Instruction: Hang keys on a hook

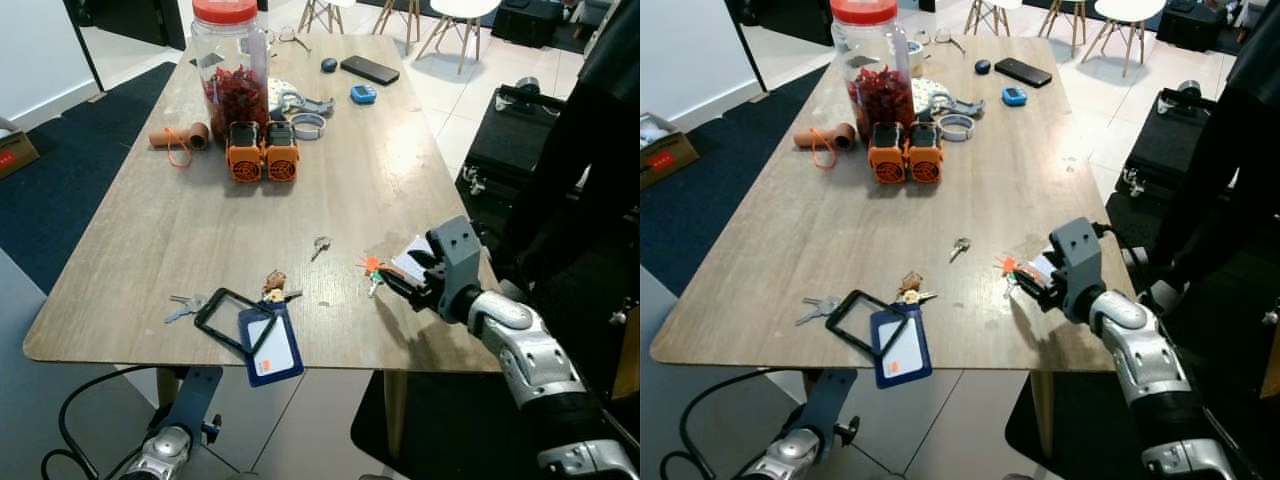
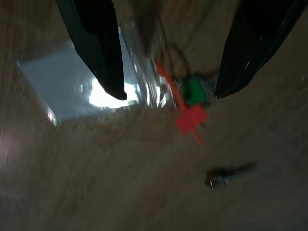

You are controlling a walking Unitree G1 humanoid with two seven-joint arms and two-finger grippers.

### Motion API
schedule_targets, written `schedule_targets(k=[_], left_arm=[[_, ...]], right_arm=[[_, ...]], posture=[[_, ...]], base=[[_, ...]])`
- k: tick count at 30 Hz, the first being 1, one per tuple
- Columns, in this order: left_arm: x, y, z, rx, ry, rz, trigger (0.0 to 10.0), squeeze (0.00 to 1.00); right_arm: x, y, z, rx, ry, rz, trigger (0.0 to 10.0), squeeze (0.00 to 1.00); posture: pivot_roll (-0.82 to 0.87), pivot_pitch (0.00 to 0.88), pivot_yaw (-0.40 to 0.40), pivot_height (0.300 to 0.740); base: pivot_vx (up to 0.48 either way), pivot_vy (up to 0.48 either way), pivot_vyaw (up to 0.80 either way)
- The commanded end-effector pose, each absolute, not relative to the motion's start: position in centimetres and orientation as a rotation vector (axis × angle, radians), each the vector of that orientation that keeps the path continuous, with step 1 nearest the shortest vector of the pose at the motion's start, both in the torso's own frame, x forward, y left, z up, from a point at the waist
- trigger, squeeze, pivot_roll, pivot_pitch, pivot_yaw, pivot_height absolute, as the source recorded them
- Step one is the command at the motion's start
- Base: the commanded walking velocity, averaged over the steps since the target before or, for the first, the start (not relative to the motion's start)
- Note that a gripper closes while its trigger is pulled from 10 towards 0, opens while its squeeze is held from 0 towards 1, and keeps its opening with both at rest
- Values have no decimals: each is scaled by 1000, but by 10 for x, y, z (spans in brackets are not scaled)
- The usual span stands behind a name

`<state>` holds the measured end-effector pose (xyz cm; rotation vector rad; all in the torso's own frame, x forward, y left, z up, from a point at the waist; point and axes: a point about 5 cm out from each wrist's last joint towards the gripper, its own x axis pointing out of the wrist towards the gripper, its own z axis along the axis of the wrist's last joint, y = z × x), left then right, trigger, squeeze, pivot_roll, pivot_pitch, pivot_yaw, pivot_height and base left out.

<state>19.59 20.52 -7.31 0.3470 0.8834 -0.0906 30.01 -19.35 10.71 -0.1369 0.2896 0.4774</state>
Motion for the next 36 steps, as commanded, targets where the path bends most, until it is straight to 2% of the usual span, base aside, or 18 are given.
schedule_targets(k=[1, 16, 36], left_arm=[[190, 206, -76, 336, 909, -89, 10000, 0], [190, 206, -77, 327, 915, -84, 10000, 0], [191, 205, -76, 327, 918, -77, 10000, 0]], right_arm=[[296, -197, 103, -140, 321, 459, 10000, 0], [295, -202, 98, -109, 354, 363, 10000, 0], [309, -182, 94, -36, 350, 347, 10000, 0]], posture=[[55, 64, -27, 740], [55, 64, -22, 740], [56, 65, -22, 740]], base=[[0, 0, 0], [0, 0, 0], [0, 0, 0]])
